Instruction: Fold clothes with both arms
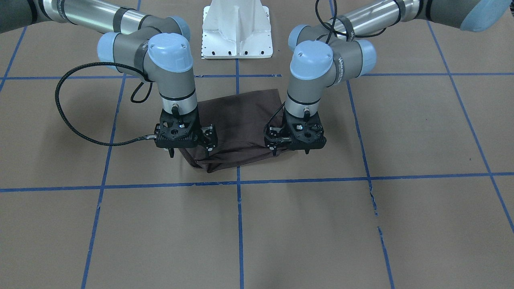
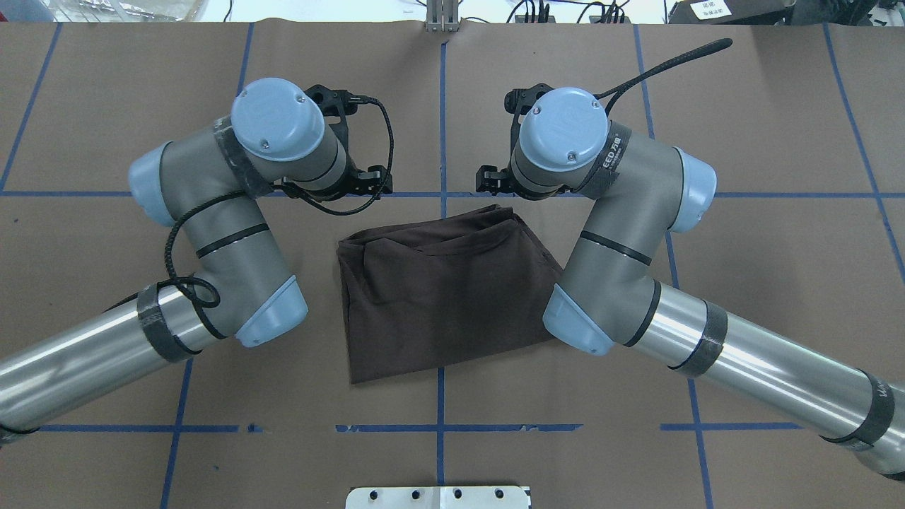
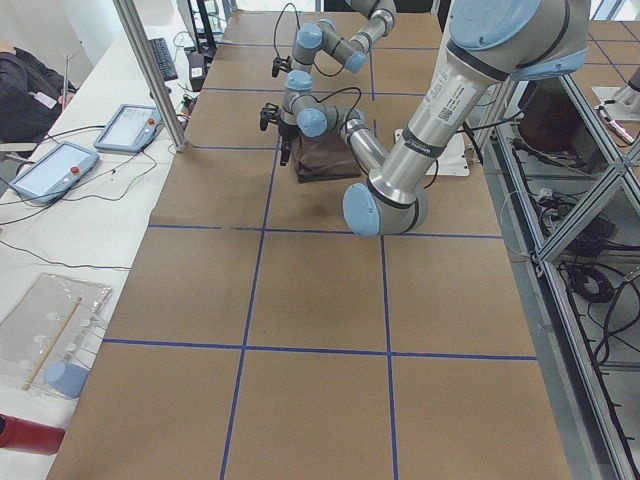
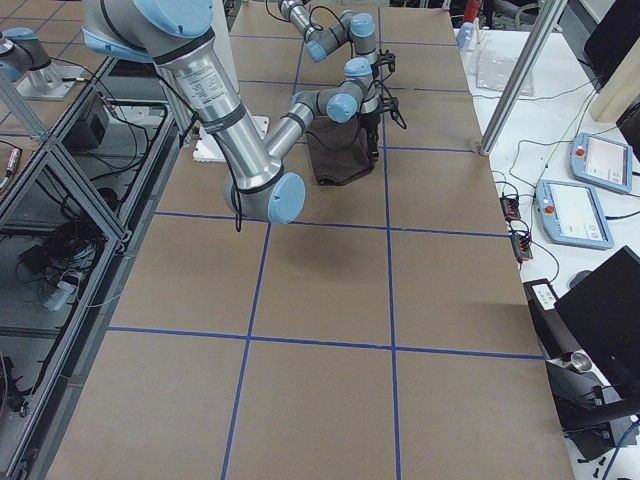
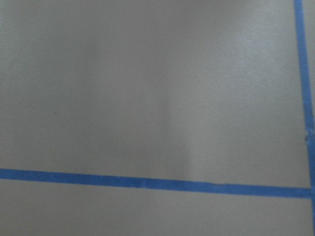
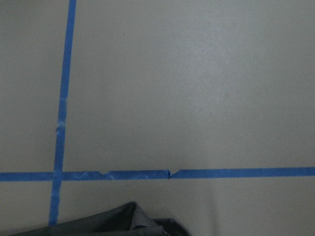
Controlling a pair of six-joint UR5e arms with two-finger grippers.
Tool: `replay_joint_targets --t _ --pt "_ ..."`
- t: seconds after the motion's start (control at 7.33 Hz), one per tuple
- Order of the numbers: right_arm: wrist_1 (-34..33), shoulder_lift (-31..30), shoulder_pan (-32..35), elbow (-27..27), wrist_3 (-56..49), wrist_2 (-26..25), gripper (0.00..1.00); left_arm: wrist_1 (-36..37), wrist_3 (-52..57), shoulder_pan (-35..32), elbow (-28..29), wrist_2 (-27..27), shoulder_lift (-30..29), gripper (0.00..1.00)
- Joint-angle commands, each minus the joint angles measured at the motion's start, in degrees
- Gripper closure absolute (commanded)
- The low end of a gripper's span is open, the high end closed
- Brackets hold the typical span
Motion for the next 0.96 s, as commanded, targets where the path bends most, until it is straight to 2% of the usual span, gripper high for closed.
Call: replay_joint_targets --t 0.0,0.14,0.41,0.68,0.82 --pt "-0.6 -4.5 5.0 5.5 -4.0 10.0 0.00 0.8 1.1 -0.1 -13.7 -2.5 9.0 0.00" --pt "-1.2 -9.6 7.6 10.0 -9.6 12.6 0.00 1.1 3.1 -0.5 -19.5 -2.7 13.7 0.00" --pt "-7.1 -18.7 14.4 18.2 -23.1 17.1 0.00 1.2 9.3 -3.0 -26.8 -2.8 22.6 0.00" --pt "-8.1 -27.9 22.8 21.2 -36.5 21.5 0.00 1.1 24.6 -12.1 -32.3 -9.5 33.8 0.00" --pt "-8.2 -32.3 27.7 20.9 -46.3 23.6 0.00 1.0 33.9 -16.5 -32.4 -10.2 37.9 0.00"
